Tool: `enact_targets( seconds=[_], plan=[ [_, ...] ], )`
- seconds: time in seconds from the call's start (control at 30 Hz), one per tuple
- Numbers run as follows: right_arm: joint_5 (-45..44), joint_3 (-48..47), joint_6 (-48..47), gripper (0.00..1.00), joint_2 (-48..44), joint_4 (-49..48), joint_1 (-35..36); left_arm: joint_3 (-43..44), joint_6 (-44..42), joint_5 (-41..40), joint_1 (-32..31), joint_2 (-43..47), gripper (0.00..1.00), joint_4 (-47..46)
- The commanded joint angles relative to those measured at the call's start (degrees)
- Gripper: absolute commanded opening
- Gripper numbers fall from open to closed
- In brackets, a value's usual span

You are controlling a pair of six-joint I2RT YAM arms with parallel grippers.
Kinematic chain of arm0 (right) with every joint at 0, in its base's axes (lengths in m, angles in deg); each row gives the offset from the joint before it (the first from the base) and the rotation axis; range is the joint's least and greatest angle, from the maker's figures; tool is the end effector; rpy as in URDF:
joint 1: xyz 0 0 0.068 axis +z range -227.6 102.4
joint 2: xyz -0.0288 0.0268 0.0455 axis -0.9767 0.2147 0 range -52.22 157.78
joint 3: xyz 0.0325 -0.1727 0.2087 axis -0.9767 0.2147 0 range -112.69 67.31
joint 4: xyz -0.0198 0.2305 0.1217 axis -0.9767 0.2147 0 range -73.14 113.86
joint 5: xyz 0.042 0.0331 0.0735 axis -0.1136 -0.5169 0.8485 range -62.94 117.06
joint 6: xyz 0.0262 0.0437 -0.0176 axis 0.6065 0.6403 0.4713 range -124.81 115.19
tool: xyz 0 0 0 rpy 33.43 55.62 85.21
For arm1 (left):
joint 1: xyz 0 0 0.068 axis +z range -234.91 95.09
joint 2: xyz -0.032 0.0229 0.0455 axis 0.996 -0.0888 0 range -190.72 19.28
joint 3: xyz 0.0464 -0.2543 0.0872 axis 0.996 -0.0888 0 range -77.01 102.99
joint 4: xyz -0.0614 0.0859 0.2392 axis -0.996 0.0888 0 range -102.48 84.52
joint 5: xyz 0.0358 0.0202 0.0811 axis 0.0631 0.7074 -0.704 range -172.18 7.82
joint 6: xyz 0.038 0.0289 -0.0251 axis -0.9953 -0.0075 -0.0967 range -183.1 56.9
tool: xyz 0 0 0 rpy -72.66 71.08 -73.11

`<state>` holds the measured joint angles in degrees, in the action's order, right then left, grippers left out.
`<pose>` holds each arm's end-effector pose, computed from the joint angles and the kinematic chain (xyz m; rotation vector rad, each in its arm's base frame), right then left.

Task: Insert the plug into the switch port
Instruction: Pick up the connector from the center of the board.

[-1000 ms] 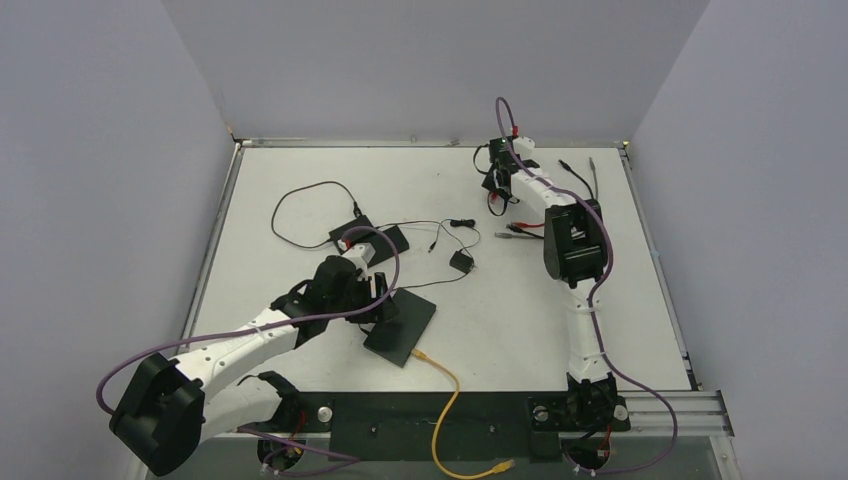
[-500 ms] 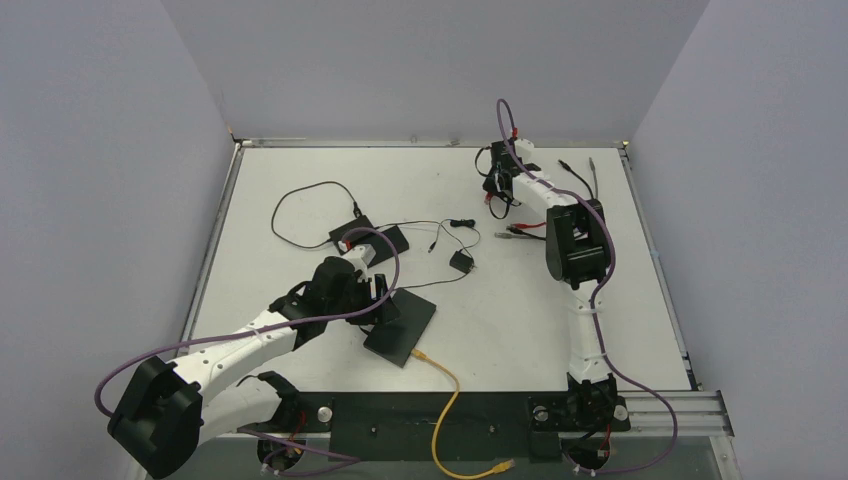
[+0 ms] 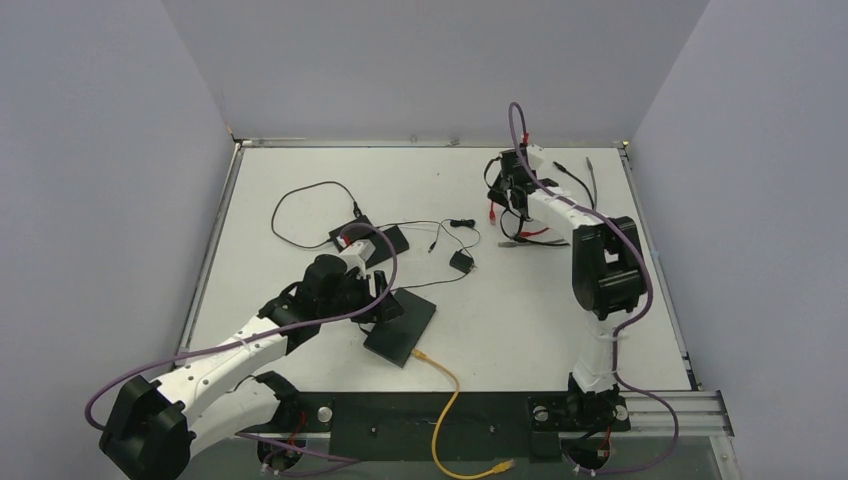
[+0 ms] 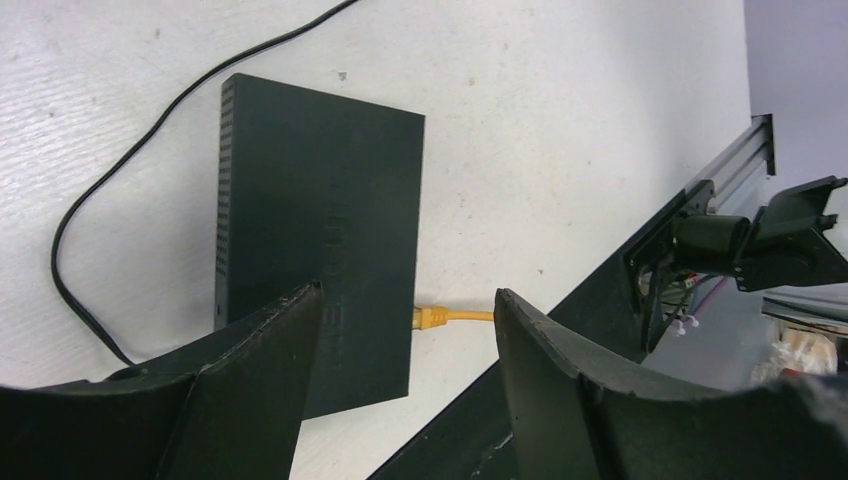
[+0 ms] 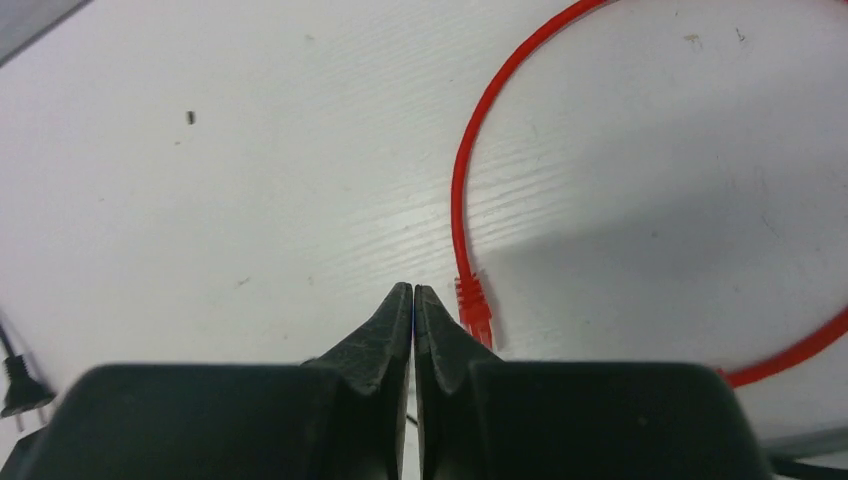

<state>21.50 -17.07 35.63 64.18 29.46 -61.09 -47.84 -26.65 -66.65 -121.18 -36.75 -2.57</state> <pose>0.4370 0.1259 0.1941 0.5397 2.3140 0.3723 0.1596 -0.1290 0.2105 0.1581 2.3685 -0.9634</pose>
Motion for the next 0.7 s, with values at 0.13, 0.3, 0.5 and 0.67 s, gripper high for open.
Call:
enact_targets(
  seconds=[0.13, 0.3, 0.5, 0.67],
  plan=[
    [-6.5, 10.8, -0.8, 0.00, -18.0, -7.1, 5.8, 5.5, -0.3, 5.7, 0.3, 2.9, 0.61, -1.7],
    [-9.7, 12.6, -3.4, 0.09, -22.2, -4.9, 7.9, 6.1, -0.2, 6.4, 0.3, 4.4, 0.61, -1.1],
    [-10.3, 8.7, -6.7, 0.41, -17.1, -0.8, 6.8, 4.9, -0.1, 6.1, 0.3, 6.1, 0.61, -0.1],
    [-8.8, 5.1, -7.5, 0.47, -11.2, 1.1, 5.2, 4.5, -0.4, 6.0, 0.3, 6.6, 0.61, 1.3]
  ],
)
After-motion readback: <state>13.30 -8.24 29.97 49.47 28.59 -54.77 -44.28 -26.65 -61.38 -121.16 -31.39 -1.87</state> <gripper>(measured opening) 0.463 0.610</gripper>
